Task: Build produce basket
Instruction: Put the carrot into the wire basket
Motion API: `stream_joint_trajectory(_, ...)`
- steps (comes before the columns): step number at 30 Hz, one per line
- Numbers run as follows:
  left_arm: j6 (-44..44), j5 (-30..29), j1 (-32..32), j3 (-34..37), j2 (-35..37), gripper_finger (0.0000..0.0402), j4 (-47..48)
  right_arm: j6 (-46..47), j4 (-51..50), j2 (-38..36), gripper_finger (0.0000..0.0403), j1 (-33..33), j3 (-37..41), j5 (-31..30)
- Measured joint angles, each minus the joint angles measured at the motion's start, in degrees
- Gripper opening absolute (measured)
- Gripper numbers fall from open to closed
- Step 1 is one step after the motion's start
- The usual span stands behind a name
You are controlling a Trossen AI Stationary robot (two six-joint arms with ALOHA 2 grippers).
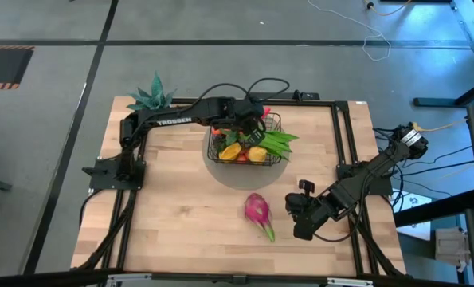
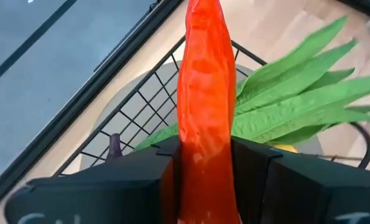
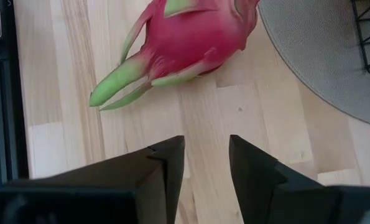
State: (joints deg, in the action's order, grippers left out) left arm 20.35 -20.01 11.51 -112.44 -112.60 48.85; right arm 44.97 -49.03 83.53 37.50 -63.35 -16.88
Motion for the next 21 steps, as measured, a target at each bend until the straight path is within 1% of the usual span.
stream_joint_trajectory(2,1.6,0.0,0.0,0.0,0.0,0.0074,0.0,0.5,0.0,0.0,0.0116,0.0,0.0,0.0)
stream_joint_trajectory(5,1.7,0.0,0.0,0.0,0.0,0.0078,0.0,1.4,0.1,0.0,0.0116,0.0,0.0,0.0)
stream_joint_trajectory(10,-2.5,-0.8,0.1,0.0,0.0,0.0082,0.0,1.5,0.2,0.0,0.0116,0.0,0.0,0.0)
stream_joint_trajectory(19,-3.1,-1.7,0.1,0.0,0.0,0.0085,0.0,1.4,0.2,0.0,0.0116,0.0,0.0,0.0)
stream_joint_trajectory(21,-5.0,-1.9,0.1,0.0,0.0,0.0089,0.1,1.4,0.2,0.0,0.0116,0.0,0.0,0.0)
